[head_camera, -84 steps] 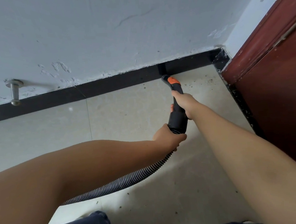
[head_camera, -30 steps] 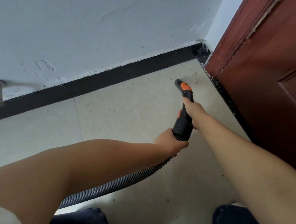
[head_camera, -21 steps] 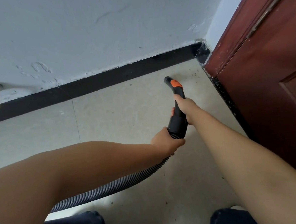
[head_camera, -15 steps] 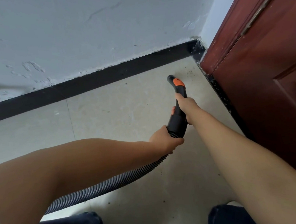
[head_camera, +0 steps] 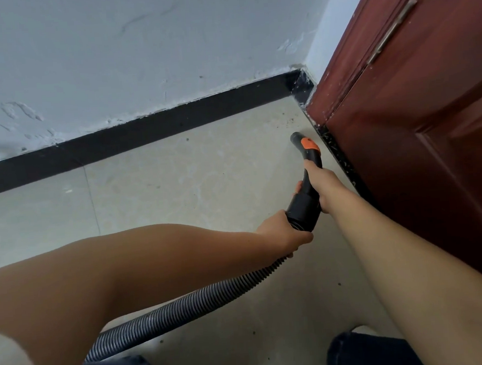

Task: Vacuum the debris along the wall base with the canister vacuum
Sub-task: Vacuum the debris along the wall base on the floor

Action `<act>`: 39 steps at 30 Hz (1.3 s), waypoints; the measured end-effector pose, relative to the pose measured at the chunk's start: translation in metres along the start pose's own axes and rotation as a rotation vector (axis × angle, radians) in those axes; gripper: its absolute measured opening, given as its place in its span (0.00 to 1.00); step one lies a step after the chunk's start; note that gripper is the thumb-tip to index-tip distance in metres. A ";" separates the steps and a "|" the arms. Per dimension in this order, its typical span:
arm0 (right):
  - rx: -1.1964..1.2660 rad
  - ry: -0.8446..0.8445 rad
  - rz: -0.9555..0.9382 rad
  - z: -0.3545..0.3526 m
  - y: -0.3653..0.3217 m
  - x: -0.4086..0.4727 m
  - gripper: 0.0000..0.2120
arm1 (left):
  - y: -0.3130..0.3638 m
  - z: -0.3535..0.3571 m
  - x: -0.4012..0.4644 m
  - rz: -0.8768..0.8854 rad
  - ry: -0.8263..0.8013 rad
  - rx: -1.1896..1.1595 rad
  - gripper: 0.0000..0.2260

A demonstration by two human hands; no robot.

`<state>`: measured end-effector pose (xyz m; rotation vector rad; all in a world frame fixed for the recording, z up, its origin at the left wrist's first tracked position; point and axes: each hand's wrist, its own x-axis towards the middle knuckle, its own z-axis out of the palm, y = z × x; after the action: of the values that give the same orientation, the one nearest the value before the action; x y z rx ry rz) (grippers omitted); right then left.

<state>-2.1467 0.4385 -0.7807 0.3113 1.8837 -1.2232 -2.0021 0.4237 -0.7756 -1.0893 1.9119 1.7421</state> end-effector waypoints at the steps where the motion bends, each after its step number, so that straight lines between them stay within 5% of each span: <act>1: -0.003 -0.006 -0.004 0.002 -0.002 0.002 0.15 | 0.000 -0.002 0.001 -0.003 0.010 -0.004 0.16; 11: -0.054 -0.126 -0.041 0.034 -0.024 0.011 0.15 | 0.004 -0.023 0.009 -0.011 0.136 -0.057 0.17; 21: -0.027 0.051 0.018 -0.015 -0.010 0.025 0.16 | 0.017 0.004 0.013 0.015 -0.013 0.009 0.16; 39: 0.019 0.068 -0.054 0.004 -0.050 0.050 0.12 | 0.034 -0.020 0.059 0.069 0.067 0.025 0.16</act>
<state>-2.2048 0.3990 -0.7880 0.3178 1.9507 -1.2817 -2.0603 0.3850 -0.7891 -1.0985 2.0289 1.7330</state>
